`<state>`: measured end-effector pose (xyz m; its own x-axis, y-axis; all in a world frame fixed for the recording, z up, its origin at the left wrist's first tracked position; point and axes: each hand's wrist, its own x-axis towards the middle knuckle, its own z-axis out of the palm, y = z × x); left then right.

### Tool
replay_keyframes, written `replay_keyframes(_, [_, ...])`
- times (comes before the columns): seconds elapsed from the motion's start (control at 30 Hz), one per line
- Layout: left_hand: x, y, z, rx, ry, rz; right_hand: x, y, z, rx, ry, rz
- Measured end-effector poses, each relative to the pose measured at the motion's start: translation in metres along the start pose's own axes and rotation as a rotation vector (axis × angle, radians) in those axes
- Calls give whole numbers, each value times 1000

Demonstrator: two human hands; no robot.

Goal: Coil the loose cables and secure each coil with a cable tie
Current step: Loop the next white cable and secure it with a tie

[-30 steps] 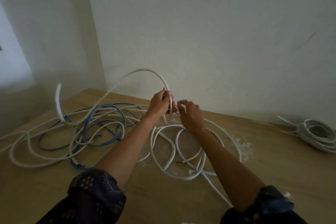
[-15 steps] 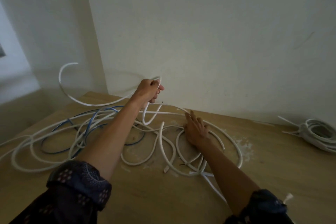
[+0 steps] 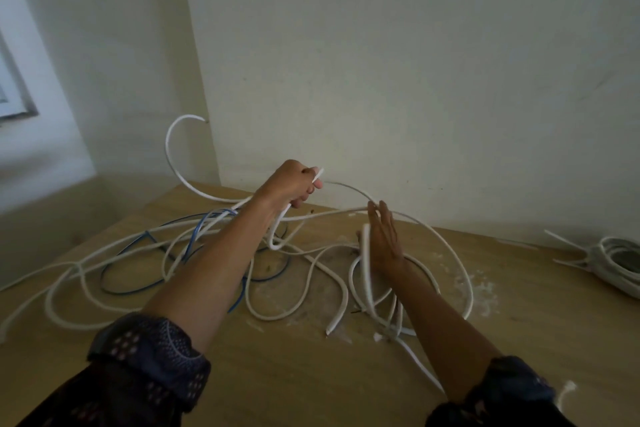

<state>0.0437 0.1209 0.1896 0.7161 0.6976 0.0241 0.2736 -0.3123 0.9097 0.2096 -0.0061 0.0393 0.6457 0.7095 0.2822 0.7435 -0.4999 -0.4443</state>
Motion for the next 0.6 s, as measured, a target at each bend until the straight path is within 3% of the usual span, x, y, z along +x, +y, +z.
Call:
replay_keyframes(0.17, [-3,0,17,-84,-34,-31,4,-6,-2,-58,7,69])
replay_keyframes(0.33, [-3,12,-8,-350,-14,-15,13,4,-2,-42,-277,90])
replay_keyframes(0.4, [-5,22,-17,-470,32,40,7,-1,-7,0,-201,112])
replay_keyframes(0.47, [-8,34,-26,-570,78,116,2,-12,-19,52,7,129])
replay_keyframes(0.53, [-14,46,-33,-675,103,166,-4,-27,-37,261,139,116])
replay_keyframes(0.6, [-22,54,-32,-758,103,206,-13,-49,-59,707,60,133])
